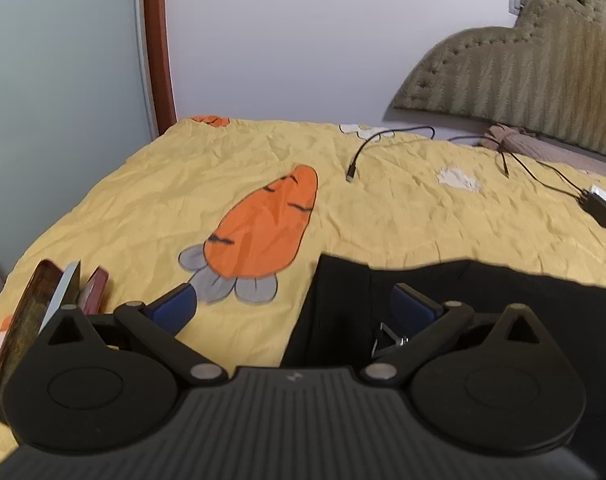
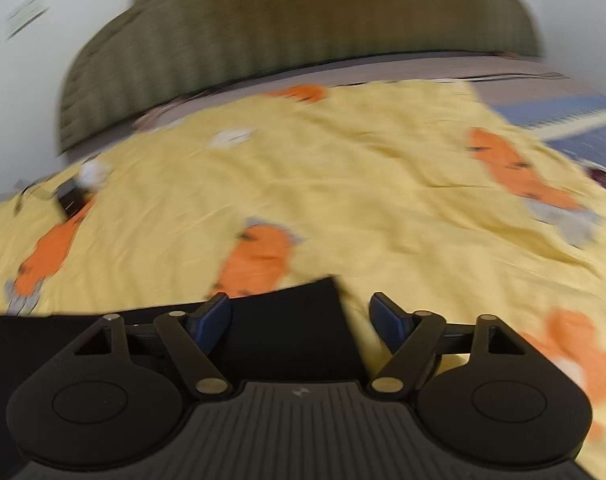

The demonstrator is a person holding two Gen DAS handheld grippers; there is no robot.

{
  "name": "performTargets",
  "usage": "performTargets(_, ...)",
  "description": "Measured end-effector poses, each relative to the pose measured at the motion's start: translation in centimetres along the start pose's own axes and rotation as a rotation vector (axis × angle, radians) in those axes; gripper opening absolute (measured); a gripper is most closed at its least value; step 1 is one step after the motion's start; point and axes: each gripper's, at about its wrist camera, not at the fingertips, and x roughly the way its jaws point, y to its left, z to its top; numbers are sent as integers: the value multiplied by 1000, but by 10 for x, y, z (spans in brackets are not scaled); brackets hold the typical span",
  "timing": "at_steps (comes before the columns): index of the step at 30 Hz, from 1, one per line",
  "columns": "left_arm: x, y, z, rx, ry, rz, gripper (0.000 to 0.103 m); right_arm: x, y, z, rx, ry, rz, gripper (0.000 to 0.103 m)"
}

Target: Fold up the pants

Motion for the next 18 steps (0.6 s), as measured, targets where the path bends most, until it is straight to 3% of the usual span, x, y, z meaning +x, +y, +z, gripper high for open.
performTargets(2,6,-4,6,-10,0,-10,103,12,4,1,-13,20,-37,76)
performTargets(7,22,-17,25,21,-15,-18,103,19,-13,1,91,25,-18,76)
performTargets(10,40,-16,38,17,-18,21,103,14,-8,-2,16,11,-18,76)
performTargets(13,66,-6,44,-10,71,-10,103,6,-14,-1,35,-14,35,76)
performTargets(18,96,-12,41,41,118,37,103,9,-8,3,6,-8,64,77)
